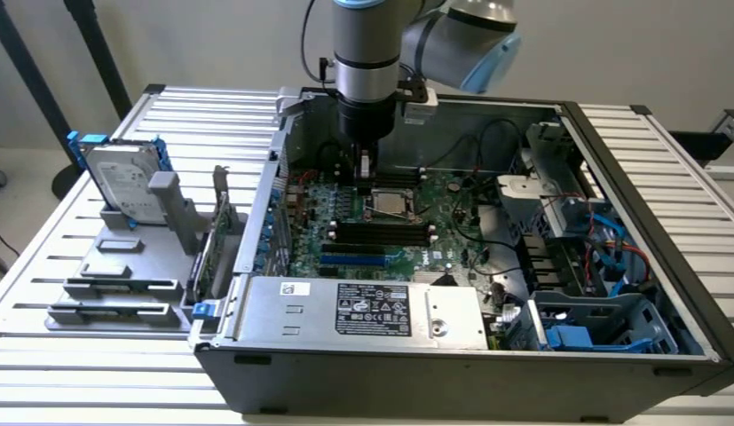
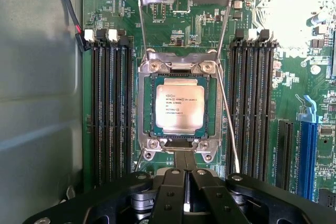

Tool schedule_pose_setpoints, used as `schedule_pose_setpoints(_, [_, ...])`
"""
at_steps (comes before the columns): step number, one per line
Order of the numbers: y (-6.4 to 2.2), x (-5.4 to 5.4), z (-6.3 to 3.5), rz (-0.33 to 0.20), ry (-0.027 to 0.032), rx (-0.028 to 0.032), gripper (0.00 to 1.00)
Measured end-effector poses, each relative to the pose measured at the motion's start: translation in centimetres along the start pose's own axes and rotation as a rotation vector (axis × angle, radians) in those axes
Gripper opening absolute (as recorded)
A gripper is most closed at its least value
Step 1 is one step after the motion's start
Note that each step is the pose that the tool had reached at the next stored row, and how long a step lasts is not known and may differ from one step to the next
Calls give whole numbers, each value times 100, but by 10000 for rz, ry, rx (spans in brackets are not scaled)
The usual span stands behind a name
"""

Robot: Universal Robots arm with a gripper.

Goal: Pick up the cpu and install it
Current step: 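Close the cpu cover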

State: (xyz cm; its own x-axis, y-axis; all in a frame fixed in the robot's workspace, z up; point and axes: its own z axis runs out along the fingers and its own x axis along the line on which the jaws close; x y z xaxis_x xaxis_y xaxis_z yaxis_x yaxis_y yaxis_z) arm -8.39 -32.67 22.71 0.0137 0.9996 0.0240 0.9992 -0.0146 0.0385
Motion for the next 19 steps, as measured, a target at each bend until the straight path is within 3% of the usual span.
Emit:
schedule_pose_setpoints(5, [1,0,-1,0,-1,0,11])
schedule_pose_setpoints(7, [43,0,-22,2,-5,26,11])
schedule_pose_setpoints(13, [265,2,-207,3,7,88,11])
schedule_pose_setpoints(19, [545,-19,-311,7,91,102,11])
